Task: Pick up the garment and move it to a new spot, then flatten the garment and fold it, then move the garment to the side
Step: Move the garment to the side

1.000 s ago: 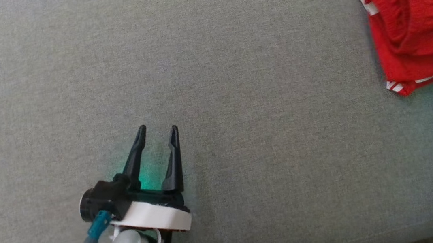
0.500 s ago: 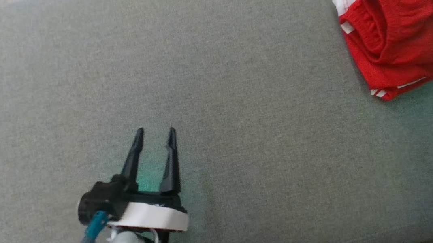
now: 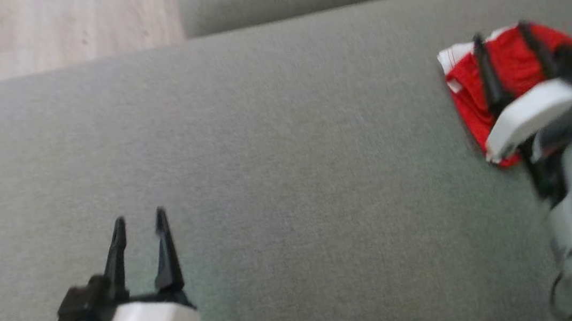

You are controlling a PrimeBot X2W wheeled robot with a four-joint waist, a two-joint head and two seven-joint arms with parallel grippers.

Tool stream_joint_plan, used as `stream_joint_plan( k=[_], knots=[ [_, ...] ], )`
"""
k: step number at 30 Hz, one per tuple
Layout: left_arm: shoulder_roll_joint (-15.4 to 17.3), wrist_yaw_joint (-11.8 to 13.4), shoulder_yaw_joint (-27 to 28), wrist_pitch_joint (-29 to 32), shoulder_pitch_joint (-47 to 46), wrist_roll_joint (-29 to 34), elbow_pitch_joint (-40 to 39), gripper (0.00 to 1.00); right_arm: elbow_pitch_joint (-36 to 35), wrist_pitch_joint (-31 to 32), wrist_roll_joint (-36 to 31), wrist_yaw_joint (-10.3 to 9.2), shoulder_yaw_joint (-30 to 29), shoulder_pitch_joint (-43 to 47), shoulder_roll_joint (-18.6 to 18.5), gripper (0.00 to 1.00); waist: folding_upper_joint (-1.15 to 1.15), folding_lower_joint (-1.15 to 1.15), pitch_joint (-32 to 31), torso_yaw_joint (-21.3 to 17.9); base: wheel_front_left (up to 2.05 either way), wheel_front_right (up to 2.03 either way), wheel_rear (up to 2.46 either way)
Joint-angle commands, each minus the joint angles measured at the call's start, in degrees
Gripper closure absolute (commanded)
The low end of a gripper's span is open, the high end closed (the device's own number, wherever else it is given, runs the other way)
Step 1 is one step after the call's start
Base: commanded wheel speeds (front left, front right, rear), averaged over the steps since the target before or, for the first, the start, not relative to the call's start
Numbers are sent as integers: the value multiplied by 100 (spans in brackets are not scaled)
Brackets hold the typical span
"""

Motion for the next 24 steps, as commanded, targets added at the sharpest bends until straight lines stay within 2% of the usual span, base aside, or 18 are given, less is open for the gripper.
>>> stream_joint_plan(
  k=[1,7,11,15,24],
  knots=[
    [148,45,237,-77,-37,-18,-104,0,-293,-138,-43,39,27,151,203,0,0,2,-264,193,0,0,0],
    [178,83,222,-84,246,-30,17,0,-625,-445,-253,39,-106,1017,512,0,0,2,-463,352,0,0,0],
    [149,74,191,-87,389,-79,141,0,-880,-784,-455,39,-85,1703,575,0,0,2,-531,461,0,0,0],
    [137,79,178,-99,530,-90,183,0,-1064,-1063,-95,39,10,2215,579,0,0,2,-560,508,0,0,0],
    [62,75,143,-123,765,-112,176,0,-1158,-1522,200,39,141,2754,581,0,0,2,-623,530,0,0,0]
  ],
)
